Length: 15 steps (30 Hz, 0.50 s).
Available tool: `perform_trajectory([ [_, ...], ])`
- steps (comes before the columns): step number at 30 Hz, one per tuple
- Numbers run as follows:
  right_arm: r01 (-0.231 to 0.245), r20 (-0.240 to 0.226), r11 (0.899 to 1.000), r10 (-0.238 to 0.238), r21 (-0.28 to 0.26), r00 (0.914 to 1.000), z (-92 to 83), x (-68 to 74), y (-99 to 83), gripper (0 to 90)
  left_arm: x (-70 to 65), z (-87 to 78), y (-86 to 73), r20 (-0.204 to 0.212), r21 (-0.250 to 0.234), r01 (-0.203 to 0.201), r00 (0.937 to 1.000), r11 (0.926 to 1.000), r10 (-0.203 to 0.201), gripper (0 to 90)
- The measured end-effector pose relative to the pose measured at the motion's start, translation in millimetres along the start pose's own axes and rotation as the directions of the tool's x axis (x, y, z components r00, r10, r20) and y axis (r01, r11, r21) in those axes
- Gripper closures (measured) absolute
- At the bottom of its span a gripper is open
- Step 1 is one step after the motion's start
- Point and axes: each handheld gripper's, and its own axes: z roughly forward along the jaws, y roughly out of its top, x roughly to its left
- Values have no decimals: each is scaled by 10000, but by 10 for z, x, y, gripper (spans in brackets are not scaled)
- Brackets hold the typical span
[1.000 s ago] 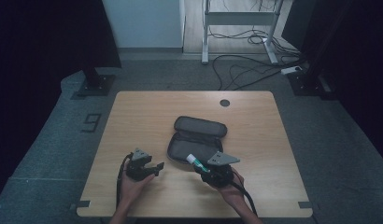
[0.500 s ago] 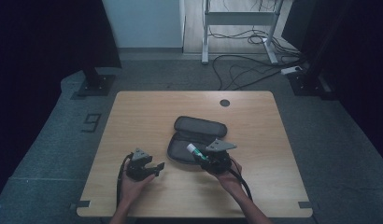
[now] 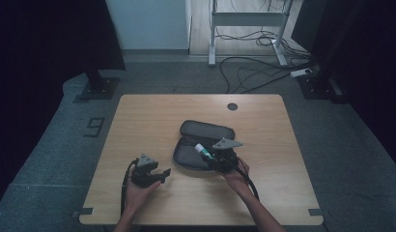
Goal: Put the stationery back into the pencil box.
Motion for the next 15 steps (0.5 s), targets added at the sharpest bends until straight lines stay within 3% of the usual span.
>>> perform_trajectory([
  [15, -172, 324, 9993, 161, 339, 9993, 178, -154, 4, 651, 12, 10, -6, 17, 20, 53, 10000, 10000, -53, 348],
])
